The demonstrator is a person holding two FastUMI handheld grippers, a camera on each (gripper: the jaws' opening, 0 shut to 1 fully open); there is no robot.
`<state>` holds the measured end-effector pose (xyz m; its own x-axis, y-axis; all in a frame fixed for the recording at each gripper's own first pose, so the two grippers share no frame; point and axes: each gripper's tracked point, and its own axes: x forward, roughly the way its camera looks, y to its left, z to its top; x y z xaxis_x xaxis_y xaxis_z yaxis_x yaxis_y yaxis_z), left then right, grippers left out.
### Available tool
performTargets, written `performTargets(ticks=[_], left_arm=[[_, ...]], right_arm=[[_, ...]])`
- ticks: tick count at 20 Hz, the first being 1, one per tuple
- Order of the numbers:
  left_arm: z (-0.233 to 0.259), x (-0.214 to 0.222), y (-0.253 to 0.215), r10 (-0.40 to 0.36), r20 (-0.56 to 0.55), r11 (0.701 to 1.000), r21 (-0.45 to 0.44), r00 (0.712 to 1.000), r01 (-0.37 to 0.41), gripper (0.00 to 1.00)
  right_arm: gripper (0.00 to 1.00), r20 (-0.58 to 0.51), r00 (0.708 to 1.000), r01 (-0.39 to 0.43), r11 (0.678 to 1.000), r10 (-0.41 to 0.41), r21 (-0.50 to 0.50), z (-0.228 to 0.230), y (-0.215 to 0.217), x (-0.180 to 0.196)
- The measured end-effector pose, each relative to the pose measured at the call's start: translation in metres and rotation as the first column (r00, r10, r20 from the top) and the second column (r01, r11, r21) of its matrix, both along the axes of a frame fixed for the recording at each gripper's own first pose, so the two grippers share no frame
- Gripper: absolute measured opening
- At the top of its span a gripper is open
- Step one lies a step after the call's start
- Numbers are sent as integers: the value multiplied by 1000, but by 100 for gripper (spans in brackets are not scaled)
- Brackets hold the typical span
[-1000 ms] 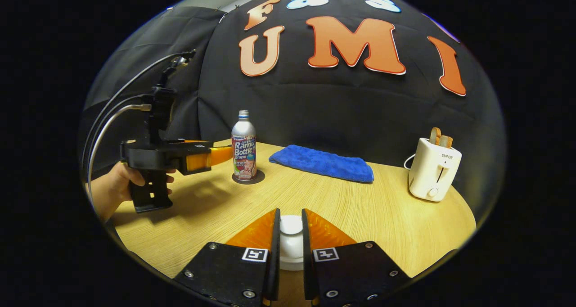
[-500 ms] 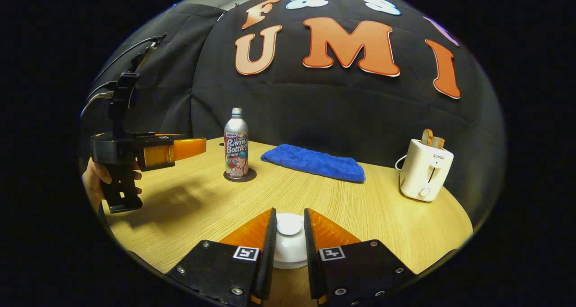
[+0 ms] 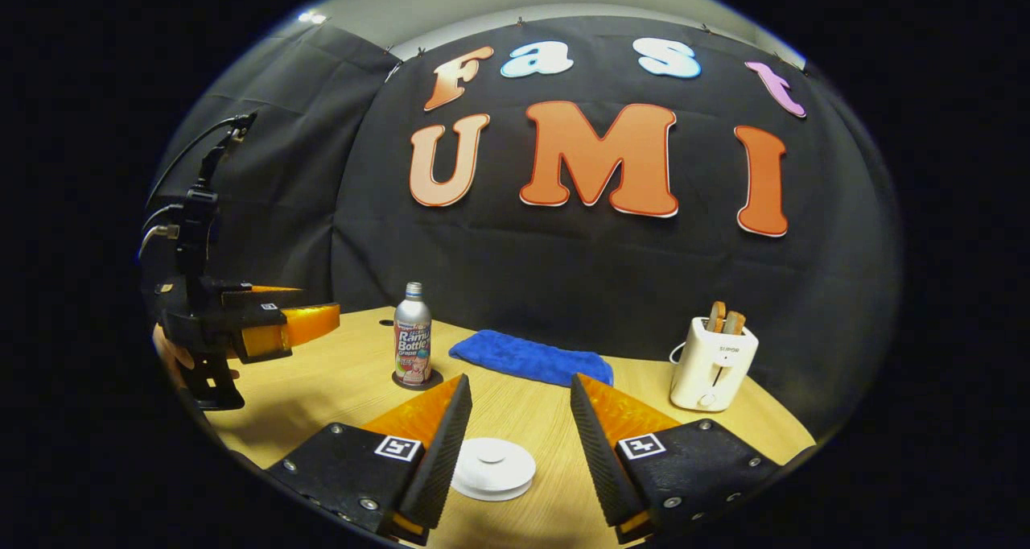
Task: Open the teacup lid with one hand, grasp the water bottle and pour water into the teacup with the other hand; after pouring, place the water bottle on the coaster and then close the teacup lid.
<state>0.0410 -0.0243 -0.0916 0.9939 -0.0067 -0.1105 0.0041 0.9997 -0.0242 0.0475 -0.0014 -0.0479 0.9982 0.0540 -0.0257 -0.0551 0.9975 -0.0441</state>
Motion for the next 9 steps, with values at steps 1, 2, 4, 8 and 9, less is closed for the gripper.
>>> performTargets(ticks=[1, 2, 4, 8, 9], left_arm=[[3, -4, 3, 10, 4, 1000, 2, 1000, -10, 98], [6, -10, 5, 15, 7, 1000, -1, 1000, -15, 98], [12, -23, 9, 28, 14, 1000, -13, 1000, -27, 98], [20, -43, 19, 62, 35, 998, -24, 997, -62, 97], [21, -46, 20, 64, 38, 998, -26, 997, -63, 97]], right_arm=[[75, 23, 1000, 6, 1000, -6, -12, 10, -2, -6], [75, 50, 999, 10, 1000, -9, -25, 19, -3, -11], [76, 86, 996, 18, 999, -15, -36, 33, -3, -19], [82, 111, 994, 16, 999, -11, -45, 45, 2, -30], [84, 115, 993, 23, 999, -18, -44, 46, 2, -32]])
